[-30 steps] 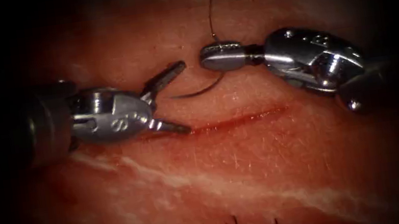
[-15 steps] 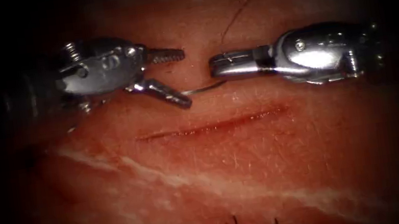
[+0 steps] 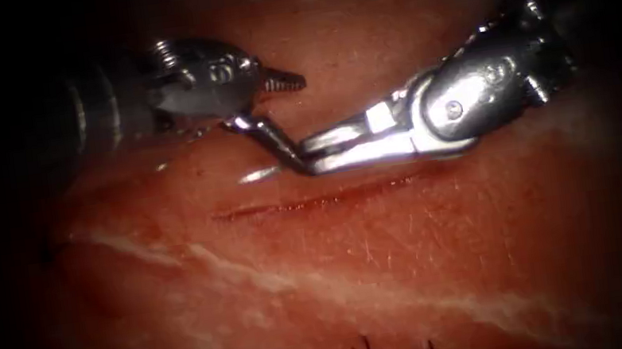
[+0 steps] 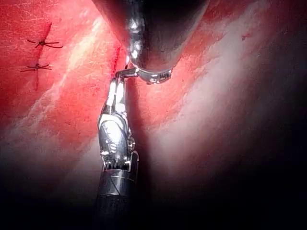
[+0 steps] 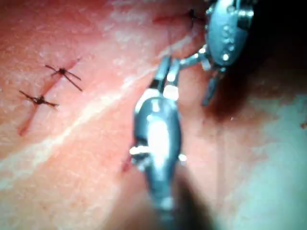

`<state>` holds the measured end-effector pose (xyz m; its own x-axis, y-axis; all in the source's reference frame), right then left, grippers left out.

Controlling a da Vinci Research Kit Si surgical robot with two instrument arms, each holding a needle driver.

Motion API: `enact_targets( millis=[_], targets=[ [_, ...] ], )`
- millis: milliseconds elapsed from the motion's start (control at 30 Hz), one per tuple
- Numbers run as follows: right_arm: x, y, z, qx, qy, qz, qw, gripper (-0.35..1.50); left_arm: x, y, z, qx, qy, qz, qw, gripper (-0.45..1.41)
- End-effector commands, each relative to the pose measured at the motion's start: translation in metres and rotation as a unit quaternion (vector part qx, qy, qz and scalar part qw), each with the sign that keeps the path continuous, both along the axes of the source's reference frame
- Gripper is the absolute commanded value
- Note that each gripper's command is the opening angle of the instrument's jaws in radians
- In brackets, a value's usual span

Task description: Wound Closure

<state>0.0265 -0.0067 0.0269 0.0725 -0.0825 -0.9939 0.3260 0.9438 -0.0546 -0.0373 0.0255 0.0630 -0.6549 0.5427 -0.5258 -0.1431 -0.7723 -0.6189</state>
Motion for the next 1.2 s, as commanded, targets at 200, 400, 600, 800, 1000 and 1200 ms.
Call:
enact_targets(
  millis=[200,400,600,800,1000,1200],
  targets=[
    [0.0002,-0.0008,0.0005,-0.036,-0.004,-0.004,0.999,-0.35,-0.001,-0.0021,0.0015,0.025,0.015,0.043,0.999,0.56],
    [0.0003,-0.001,0.0004,-0.048,-0.004,-0.01,0.999,-0.35,-0.0009,-0.0029,0.0018,0.042,0.017,0.06,0.997,0.44],
    [0.0005,-0.0017,0.0005,-0.063,-0.005,-0.019,0.998,-0.35,-0.001,-0.0025,0.0018,0.047,0.012,0.063,0.997,0.27],
    [0.0006,-0.0023,0.0006,-0.071,-0.006,-0.026,0.997,-0.35,-0.0012,-0.0022,0.0021,0.05,0.01,0.065,0.997,0.02],
    [0.0007,-0.0024,0.0006,-0.072,-0.008,-0.028,0.997,-0.35,-0.0011,-0.0027,0.0021,0.06,0.003,0.071,0.996,-0.45],
    [0.0007,-0.0026,0.0004,-0.078,-0.023,-0.017,0.997,-0.18,-0.001,-0.003,0.0021,0.073,0.001,0.077,0.994,-0.45]
  ],
)
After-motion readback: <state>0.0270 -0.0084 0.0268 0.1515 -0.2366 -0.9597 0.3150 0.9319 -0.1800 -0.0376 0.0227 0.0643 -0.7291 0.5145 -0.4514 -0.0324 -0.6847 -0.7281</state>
